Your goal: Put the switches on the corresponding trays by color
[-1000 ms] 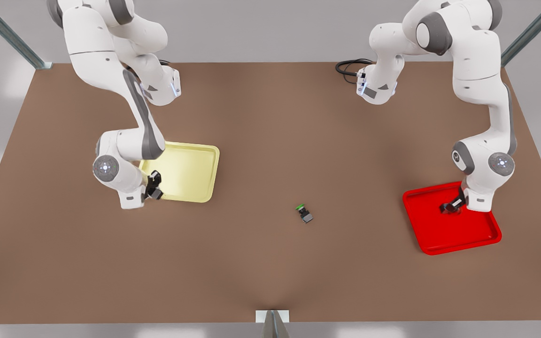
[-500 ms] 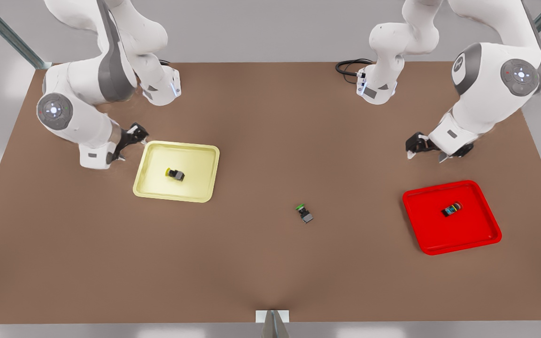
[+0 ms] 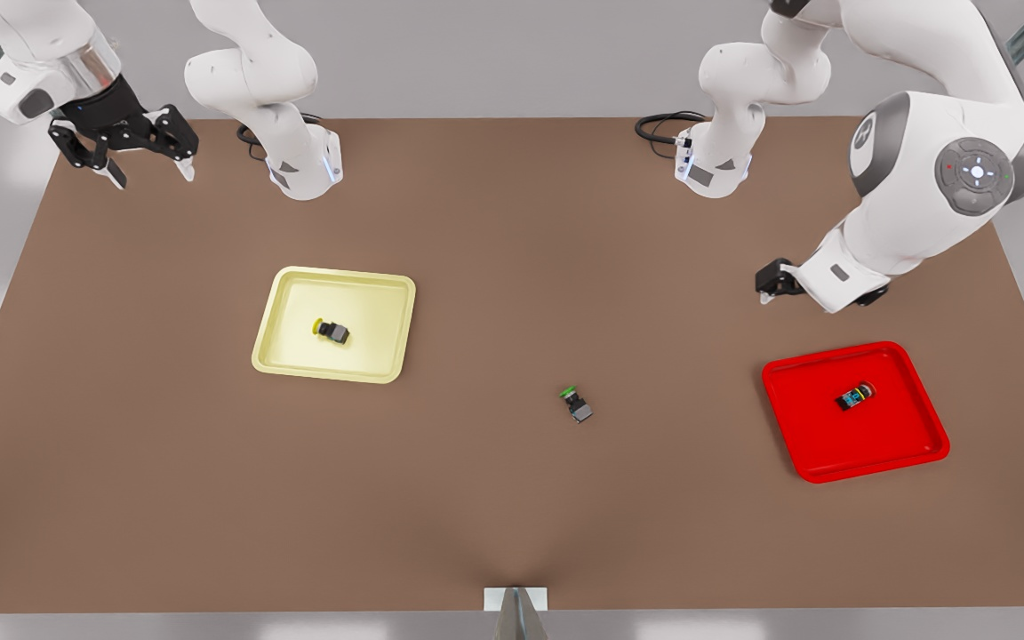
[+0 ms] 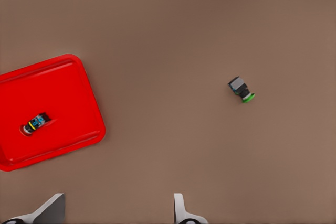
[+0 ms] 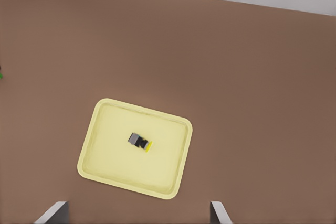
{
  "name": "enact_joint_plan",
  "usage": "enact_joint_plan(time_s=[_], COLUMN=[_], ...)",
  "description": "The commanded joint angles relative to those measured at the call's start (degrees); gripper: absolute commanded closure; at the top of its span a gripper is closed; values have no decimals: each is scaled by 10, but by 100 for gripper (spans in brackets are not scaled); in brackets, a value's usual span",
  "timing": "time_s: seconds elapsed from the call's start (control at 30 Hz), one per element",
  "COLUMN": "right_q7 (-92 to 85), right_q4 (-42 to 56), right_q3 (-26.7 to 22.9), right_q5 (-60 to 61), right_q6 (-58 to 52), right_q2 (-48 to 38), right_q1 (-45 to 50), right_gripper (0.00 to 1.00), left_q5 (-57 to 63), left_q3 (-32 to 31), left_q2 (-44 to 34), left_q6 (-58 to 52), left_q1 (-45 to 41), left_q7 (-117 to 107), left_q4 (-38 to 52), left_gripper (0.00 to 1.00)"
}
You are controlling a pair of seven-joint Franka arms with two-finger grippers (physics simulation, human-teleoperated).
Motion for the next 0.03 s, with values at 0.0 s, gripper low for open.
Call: enact_joint_plan(time_s=[0.0], right_q7=[0], right_q4=[0], right_q3=[0], right_q5=[1], right_q6=[0], right_q2=[0], right_q1=[0], right_gripper=[0], left_q5=[1], left_q3=[0], left_q2=[0], left_q6=[0], left_q1=[0], left_q7=[0], left_q4=[0], left_gripper=[0])
